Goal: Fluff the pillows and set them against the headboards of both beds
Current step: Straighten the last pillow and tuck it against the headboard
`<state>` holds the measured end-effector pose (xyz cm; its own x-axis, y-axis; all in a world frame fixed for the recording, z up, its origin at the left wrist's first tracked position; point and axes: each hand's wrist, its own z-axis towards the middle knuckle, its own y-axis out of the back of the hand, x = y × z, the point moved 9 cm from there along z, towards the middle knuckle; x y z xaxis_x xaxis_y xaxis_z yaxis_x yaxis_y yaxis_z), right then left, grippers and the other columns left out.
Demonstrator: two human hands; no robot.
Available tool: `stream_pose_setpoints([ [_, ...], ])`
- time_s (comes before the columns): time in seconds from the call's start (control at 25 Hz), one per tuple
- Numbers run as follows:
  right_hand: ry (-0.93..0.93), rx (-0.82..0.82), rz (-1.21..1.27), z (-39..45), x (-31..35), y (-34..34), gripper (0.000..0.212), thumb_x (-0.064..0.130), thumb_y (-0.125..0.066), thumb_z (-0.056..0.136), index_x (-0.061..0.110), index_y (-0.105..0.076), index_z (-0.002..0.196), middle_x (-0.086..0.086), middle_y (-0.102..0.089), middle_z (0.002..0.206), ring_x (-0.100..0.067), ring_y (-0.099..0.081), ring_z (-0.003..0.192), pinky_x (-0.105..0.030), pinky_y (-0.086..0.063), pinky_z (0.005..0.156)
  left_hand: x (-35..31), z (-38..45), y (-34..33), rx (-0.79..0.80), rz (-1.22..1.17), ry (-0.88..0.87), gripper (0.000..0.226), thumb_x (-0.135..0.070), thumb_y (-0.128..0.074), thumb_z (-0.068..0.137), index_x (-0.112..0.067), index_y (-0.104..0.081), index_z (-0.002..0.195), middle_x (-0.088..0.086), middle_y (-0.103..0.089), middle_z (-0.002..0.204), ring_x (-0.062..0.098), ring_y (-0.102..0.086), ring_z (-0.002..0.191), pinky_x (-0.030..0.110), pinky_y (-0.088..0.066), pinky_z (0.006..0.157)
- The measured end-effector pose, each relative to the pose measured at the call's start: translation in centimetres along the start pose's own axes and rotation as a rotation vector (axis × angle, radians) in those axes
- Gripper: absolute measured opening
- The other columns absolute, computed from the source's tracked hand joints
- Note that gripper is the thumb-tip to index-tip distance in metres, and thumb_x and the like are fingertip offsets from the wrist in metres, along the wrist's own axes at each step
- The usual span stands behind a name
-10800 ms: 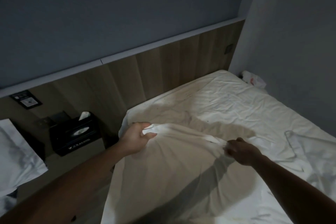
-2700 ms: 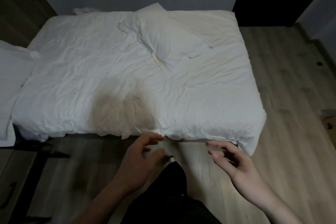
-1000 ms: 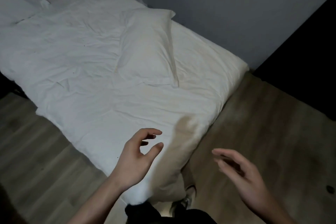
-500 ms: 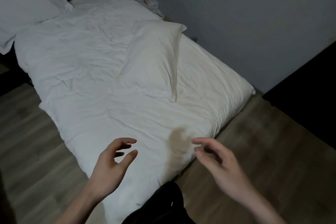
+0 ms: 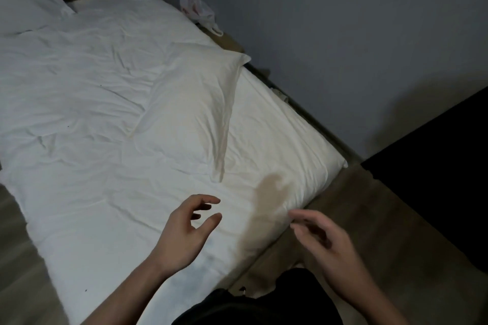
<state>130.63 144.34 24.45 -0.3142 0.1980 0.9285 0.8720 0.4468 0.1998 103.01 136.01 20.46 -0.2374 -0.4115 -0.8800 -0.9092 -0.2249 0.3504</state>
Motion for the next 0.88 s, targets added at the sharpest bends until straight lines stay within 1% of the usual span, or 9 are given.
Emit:
stream_pose_setpoints([
  [0.08,-0.022,0.056,-0.022,2.9,-1.1,2.3,0.023,0.007,-0.071,0.094,0.018,-0.077,0.113,-0.018,-0.075,0.104,-0.026,-0.074,0.099,-0.023,-0.054,0.087,0.8,2.3,-1.8,-0.048,0.013,0.069,0.019,-0.026,-0.072,0.094,-0.033,-0.07,0.111,-0.018,-0.069,0.121,-0.002,-0.062,0.117,0.027,-0.048,0.098],
  [0.2,-0.058,0.135,-0.011,7.5,-2.3,6.5,0.023,0.0,-0.072,0.092,0.014,-0.077,0.111,-0.02,-0.074,0.101,-0.01,-0.072,0.085,-0.013,-0.052,0.08,1.8,4.8,-4.3,-0.157,0.009,0.174,0.017,-0.026,-0.072,0.094,-0.032,-0.071,0.11,-0.014,-0.07,0.119,-0.001,-0.063,0.113,0.03,-0.051,0.097],
  [0.28,-0.098,0.216,-0.039,10.4,-2.9,9.8,0.023,0.0,-0.072,0.092,0.014,-0.077,0.109,-0.012,-0.078,0.099,-0.004,-0.073,0.083,-0.008,-0.052,0.077,2.0,5.9,-6.0,-0.262,-0.024,0.258,0.016,-0.026,-0.071,0.094,-0.033,-0.072,0.109,-0.011,-0.071,0.116,0.006,-0.066,0.111,0.028,-0.051,0.091],
  [0.36,-0.119,0.271,-0.084,13.1,-3.1,13.5,0.022,0.005,-0.073,0.092,0.017,-0.077,0.11,-0.003,-0.081,0.1,-0.002,-0.076,0.089,-0.006,-0.051,0.079,1.6,6.2,-8.6,-0.324,-0.083,0.329,0.016,-0.027,-0.071,0.095,-0.035,-0.072,0.109,-0.007,-0.073,0.111,0.011,-0.068,0.108,0.024,-0.05,0.083],
  [0.52,-0.103,0.349,-0.2,18.9,-3.2,19.0,0.021,0.011,-0.072,0.093,0.022,-0.078,0.11,0.005,-0.08,0.104,-0.004,-0.074,0.095,-0.016,-0.056,0.086,-0.8,6.4,-14.0,-0.382,-0.123,0.393,0.015,-0.026,-0.071,0.095,-0.031,-0.072,0.11,-0.011,-0.072,0.11,0.007,-0.066,0.107,0.019,-0.047,0.08],
  [0.64,-0.117,0.425,-0.226,22.0,-2.2,18.2,0.02,0.015,-0.071,0.095,0.026,-0.077,0.11,0.01,-0.08,0.103,-0.009,-0.074,0.097,-0.016,-0.055,0.085,-1.2,6.1,-15.4,-0.44,-0.179,0.449,0.015,-0.024,-0.071,0.095,-0.03,-0.072,0.109,-0.012,-0.072,0.109,0.004,-0.066,0.106,0.017,-0.047,0.08],
  [0.72,-0.127,0.52,-0.265,23.6,-1.4,15.7,0.02,0.02,-0.07,0.097,0.031,-0.076,0.111,0.009,-0.079,0.105,-0.006,-0.074,0.099,-0.014,-0.054,0.084,-0.2,7.0,-14.5,-0.487,-0.212,0.497,0.014,-0.025,-0.071,0.095,-0.03,-0.072,0.109,-0.012,-0.073,0.109,0.004,-0.067,0.105,0.016,-0.047,0.078],
  [0.8,-0.122,0.582,-0.309,25.2,-0.4,13.4,0.019,0.027,-0.07,0.097,0.037,-0.075,0.112,0.01,-0.078,0.107,-0.002,-0.072,0.1,-0.017,-0.055,0.084,1.5,9.1,-13.0,-0.501,-0.216,0.526,0.014,-0.028,-0.071,0.095,-0.031,-0.072,0.109,-0.013,-0.074,0.11,0.003,-0.068,0.104,0.016,-0.047,0.077],
  [0.88,-0.119,0.618,-0.343,27.0,0.3,11.2,0.019,0.031,-0.069,0.097,0.039,-0.074,0.113,0.012,-0.076,0.109,0.001,-0.071,0.102,-0.018,-0.055,0.082,4.6,12.8,-10.7,-0.525,-0.228,0.583,0.016,-0.031,-0.072,0.094,-0.029,-0.072,0.11,-0.011,-0.074,0.109,0.007,-0.069,0.101,0.02,-0.049,0.077],
])
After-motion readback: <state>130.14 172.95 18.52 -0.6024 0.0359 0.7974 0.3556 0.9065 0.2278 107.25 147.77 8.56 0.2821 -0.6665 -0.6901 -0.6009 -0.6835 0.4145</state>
